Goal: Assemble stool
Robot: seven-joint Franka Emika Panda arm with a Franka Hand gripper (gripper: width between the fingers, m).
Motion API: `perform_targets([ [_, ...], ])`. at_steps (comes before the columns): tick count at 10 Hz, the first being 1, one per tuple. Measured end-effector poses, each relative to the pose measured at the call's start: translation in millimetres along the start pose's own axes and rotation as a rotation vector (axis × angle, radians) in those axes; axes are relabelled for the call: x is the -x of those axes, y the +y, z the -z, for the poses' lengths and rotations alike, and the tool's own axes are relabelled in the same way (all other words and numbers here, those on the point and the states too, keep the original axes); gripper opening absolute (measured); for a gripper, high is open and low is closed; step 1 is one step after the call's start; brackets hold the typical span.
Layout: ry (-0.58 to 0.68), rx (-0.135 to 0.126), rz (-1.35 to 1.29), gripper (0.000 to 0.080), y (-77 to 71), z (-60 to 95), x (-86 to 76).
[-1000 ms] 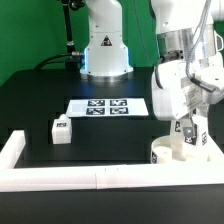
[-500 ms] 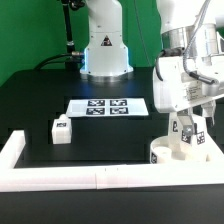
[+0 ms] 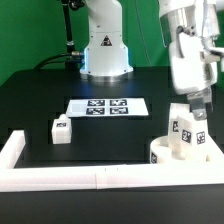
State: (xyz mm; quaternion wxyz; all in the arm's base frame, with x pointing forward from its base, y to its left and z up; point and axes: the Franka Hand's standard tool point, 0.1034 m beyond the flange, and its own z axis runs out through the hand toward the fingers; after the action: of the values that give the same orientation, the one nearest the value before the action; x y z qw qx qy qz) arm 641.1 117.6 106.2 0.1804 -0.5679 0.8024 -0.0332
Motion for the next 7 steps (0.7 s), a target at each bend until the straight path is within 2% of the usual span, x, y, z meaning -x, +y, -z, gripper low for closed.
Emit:
perform_targets([
  [1, -0.015, 0.017, 0.134, 0.0649, -5.1, 6.0, 4.2],
  [2, -0.017, 0.011, 0.228, 0.0649, -10.5, 9.7, 6.7],
  [6, 0.005, 0.016, 0.519, 0.0649, -11.0, 8.0, 2.7],
  [7, 0.004, 0.035, 0.723, 0.0649, -12.6, 8.3, 4.2],
])
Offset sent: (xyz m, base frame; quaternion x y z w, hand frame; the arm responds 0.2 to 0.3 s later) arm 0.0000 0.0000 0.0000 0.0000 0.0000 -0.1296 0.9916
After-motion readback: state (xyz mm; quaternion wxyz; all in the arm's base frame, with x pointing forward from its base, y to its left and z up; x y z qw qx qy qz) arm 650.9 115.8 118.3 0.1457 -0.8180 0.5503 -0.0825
